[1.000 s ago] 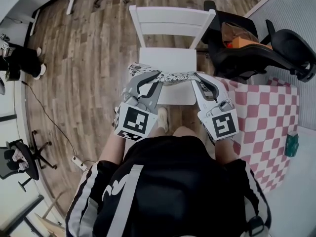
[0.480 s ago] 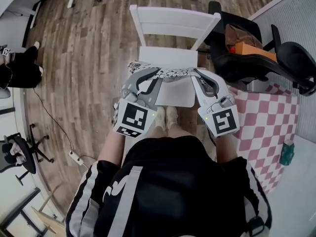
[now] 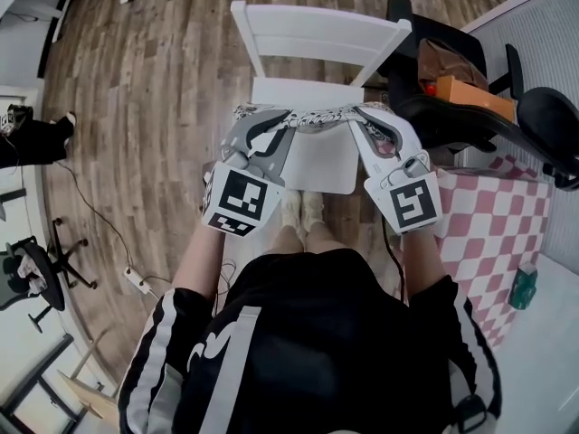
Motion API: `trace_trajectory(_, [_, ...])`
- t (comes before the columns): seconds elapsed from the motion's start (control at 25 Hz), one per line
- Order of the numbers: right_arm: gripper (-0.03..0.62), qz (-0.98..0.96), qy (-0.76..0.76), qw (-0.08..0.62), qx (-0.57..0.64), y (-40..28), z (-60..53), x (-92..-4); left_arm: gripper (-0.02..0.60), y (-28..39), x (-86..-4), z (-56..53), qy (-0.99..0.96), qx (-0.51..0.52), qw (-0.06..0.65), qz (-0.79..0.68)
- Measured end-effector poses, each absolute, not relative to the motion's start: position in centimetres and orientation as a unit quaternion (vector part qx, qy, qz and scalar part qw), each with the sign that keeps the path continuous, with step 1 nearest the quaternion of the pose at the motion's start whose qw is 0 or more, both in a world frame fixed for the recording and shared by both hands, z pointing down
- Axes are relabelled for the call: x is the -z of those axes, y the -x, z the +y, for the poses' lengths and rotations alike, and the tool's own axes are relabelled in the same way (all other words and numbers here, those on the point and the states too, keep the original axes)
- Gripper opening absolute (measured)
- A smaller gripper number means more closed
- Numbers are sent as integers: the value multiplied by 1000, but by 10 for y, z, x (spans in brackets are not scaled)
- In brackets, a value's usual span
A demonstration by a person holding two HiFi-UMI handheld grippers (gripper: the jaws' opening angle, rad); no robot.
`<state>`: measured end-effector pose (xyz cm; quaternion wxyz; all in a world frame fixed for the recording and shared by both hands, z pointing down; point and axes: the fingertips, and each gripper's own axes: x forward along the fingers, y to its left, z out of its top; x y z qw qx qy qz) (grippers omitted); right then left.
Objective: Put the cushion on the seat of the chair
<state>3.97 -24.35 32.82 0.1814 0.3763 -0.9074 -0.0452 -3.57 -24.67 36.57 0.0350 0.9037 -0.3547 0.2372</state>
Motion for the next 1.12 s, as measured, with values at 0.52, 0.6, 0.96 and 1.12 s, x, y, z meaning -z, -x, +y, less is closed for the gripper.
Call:
trace_trajectory(0.52, [17,-909,-355,204,73,-49,-293,-353,17,29,-385,-302,-896,-264,17,-357])
trace_trajectory(0.6, [17,-909,-351,208,80,-50,-300,-358,17,27,-387,-311,-894,-268,15,-358])
trace_trajectory(0.96, [16,-907,-351,217,86,-54,-333,-369,17,25,-398,-347,-891,-282,9,-356])
trace_trajectory(1.12, [17,-905,-356,215,89,-55,-346,-367,17,23,-396,-361,-891,-283,1,-355])
